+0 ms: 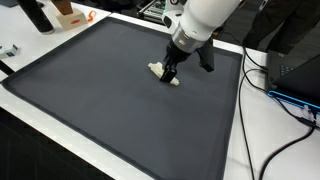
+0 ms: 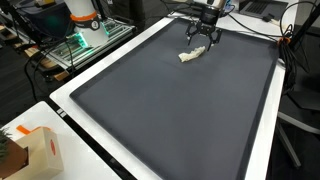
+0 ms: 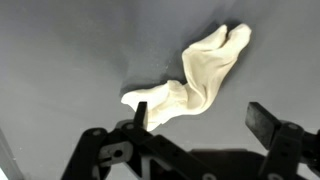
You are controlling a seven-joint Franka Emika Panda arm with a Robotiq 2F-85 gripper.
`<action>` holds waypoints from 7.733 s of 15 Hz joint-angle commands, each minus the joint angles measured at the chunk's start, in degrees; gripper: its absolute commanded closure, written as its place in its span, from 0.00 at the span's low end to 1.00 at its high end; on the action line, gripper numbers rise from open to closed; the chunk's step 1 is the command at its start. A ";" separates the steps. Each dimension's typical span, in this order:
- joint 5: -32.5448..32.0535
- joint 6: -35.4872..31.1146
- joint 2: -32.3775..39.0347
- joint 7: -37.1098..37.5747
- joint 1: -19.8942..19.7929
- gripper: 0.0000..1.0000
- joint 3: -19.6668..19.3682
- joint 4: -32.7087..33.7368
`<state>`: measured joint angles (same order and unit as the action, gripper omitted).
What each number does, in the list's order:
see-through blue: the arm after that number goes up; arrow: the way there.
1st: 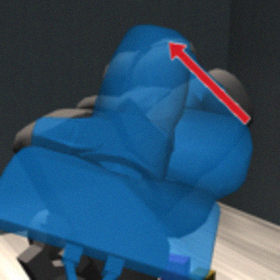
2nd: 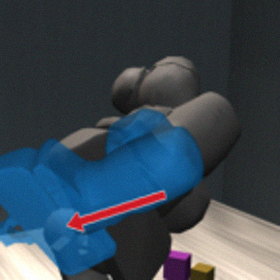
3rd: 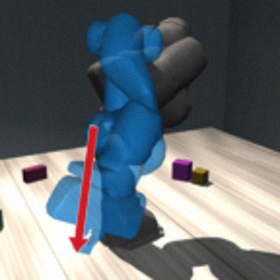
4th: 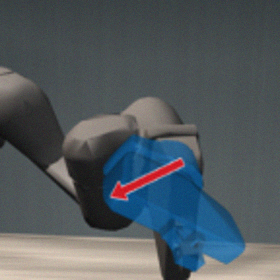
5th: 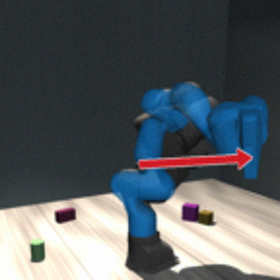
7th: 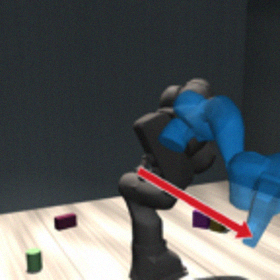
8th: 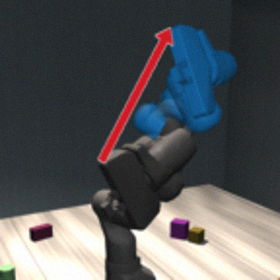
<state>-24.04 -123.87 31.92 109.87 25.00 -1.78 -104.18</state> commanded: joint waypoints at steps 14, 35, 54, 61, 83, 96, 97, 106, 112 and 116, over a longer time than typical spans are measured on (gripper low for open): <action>-1.29 5.59 6.95 -0.31 3.39 0.00 2.03 11.36; 2.60 -1.19 3.53 -20.86 -1.00 0.00 5.54 8.12; 26.04 2.00 -8.36 -76.21 -13.91 0.00 8.17 0.38; 26.64 5.91 -14.20 -83.11 -14.85 0.00 6.71 -3.28; 27.33 -0.24 -10.55 -91.56 -16.10 0.00 7.16 -5.84; 25.82 -15.74 -4.34 -100.75 -14.75 0.00 7.67 -10.84; 25.19 -16.42 -3.99 -100.73 -14.42 0.00 7.45 -10.98; 24.25 -16.15 -2.13 -100.64 -13.61 0.12 7.39 -10.50; 22.65 -16.46 -1.85 -100.19 -13.32 0.70 6.87 -10.40; 22.30 -16.46 -1.64 -100.08 -13.17 1.00 6.88 -10.25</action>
<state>-0.82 -139.21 28.99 9.64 11.00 5.66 -114.16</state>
